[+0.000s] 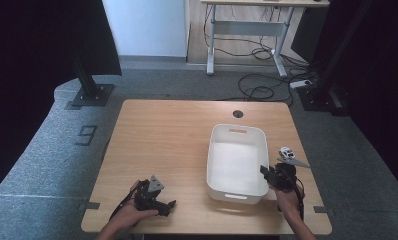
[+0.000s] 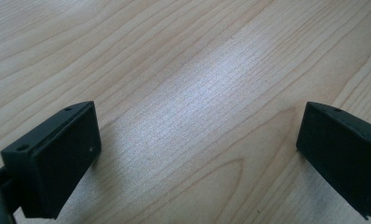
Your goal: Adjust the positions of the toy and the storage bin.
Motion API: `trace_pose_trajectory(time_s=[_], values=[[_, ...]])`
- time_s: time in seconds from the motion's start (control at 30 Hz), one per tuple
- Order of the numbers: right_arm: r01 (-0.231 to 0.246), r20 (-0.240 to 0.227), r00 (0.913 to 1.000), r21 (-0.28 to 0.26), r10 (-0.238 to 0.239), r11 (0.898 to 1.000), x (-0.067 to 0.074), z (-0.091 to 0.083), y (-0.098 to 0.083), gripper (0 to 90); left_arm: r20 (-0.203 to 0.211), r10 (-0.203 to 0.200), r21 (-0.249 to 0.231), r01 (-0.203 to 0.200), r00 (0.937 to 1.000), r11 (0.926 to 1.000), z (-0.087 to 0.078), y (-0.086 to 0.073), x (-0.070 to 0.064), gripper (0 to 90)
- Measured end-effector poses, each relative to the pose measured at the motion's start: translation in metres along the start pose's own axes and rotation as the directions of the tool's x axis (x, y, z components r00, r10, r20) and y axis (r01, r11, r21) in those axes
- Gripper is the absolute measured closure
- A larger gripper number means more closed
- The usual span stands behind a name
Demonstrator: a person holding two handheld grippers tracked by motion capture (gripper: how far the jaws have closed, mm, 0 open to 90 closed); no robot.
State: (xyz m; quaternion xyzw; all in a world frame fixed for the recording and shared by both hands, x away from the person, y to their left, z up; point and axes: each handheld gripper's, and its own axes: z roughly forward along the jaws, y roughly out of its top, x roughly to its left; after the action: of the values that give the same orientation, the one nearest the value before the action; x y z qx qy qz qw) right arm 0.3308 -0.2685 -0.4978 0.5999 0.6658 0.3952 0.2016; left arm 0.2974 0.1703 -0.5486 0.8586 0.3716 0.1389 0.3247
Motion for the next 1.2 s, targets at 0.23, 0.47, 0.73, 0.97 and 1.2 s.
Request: trace_pose_trajectory(time_s=[0.23, 0.47, 0.73, 0.97, 1.2], values=[[0.003, 0.003, 1.0000, -0.002, -0.003, 1.000, 0.002, 0.001, 0.000, 72.4, 0.000, 0.000, 0.000, 0.000, 1.0000, 1.0000, 0.000, 0.000, 0.000, 0.0], [0.021, 0.012, 0.9997, -0.006, -0.021, 1.000, 0.008, 0.005, 0.002, 72.2, 0.000, 0.000, 0.000, 0.000, 1.0000, 1.0000, 0.000, 0.000, 0.000, 0.0], [0.022, 0.007, 0.9997, -0.005, -0.022, 1.000, 0.011, 0.009, 0.004, 72.2, 0.000, 0.000, 0.001, 0.000, 1.0000, 1.0000, 0.000, 0.000, 0.000, 0.0], [0.030, 0.008, 0.9995, -0.004, -0.030, 1.000, 0.013, 0.011, 0.005, 72.1, 0.000, 0.000, 0.001, 0.000, 1.0000, 1.0000, 0.000, 0.000, 0.000, 0.0], [0.029, 0.013, 0.9995, -0.005, -0.029, 1.000, 0.018, 0.014, 0.007, 72.1, 0.001, 0.000, 0.001, 0.000, 1.0000, 1.0000, 0.000, 0.000, 0.000, 0.0]])
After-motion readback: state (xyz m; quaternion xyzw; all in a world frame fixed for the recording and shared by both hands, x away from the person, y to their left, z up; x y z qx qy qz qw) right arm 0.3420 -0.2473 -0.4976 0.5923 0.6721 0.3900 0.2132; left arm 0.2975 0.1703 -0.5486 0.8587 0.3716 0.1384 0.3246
